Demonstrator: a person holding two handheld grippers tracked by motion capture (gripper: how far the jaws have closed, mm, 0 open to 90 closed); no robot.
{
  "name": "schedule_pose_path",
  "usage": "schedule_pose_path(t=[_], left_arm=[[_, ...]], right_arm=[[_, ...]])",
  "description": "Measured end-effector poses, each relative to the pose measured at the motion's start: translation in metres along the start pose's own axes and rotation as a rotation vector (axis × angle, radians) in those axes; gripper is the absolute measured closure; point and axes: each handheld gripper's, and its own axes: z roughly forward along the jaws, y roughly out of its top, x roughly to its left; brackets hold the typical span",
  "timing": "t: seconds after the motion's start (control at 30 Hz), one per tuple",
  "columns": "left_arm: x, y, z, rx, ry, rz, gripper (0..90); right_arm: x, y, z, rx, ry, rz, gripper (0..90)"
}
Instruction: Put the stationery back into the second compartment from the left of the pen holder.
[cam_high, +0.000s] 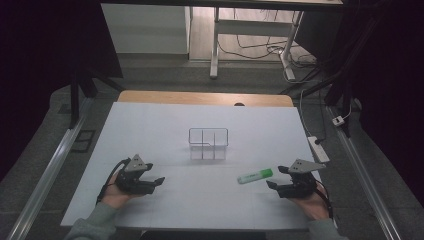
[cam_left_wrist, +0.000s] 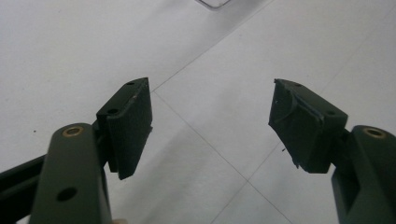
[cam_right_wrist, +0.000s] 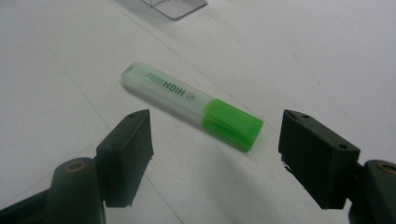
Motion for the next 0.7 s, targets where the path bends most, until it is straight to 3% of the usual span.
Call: schedule_pose_path(t=[0.27, 0.7], left_arm=[[0.002, -0.001, 0.000, 0.000, 0.004, -0.016, 29.8], [0.003, -0.002, 0.000, 0.004, 0.003, -0.016, 29.7]], right_arm=[[0.001, 0.020, -0.001, 0.049, 0.019, -0.092, 25.2], [0.002, 0.044, 0.002, 0.129, 0.084, -0.177, 26.9]])
